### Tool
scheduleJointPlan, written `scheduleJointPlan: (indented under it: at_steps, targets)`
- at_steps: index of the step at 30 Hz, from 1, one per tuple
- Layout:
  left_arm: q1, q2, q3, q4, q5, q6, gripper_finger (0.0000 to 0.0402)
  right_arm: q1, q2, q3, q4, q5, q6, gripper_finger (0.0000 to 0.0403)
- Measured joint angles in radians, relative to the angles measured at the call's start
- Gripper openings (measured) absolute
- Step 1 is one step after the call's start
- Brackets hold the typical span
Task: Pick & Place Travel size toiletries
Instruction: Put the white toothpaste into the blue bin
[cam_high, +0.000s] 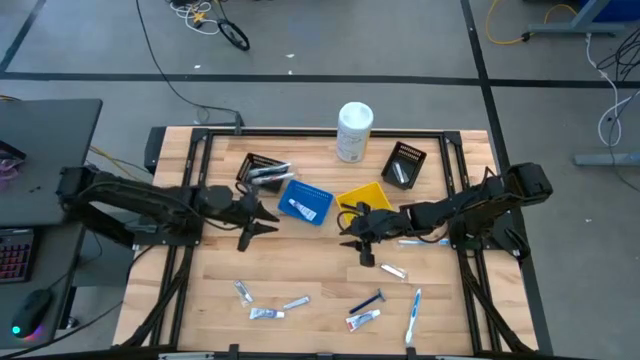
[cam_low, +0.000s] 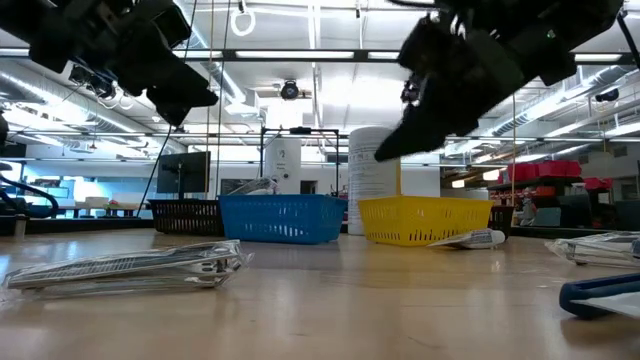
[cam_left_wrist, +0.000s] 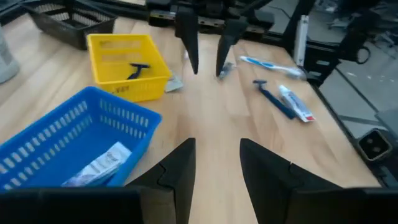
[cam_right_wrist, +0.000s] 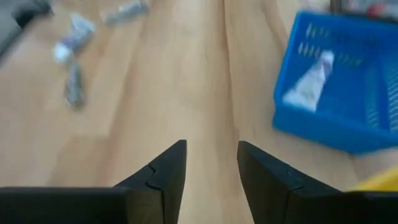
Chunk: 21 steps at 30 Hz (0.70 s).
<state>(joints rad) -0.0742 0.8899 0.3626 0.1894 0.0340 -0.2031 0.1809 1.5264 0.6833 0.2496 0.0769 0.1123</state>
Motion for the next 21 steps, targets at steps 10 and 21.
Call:
scheduleJointPlan:
  at_steps: [10, 21]
  targets:
    - [-0.246, 0.178, 0.009, 0.232, 0.020, -0.038, 0.0132, -0.003, -0.001, 0.002, 0.125, 0.186, -0.049, 0.0149]
    - [-0.422, 0.504, 0.261, 0.223, -0.023, -0.087, 0.0144, 0.012, -0.001, 0.002, 0.136, 0.183, 0.012, 0.0149]
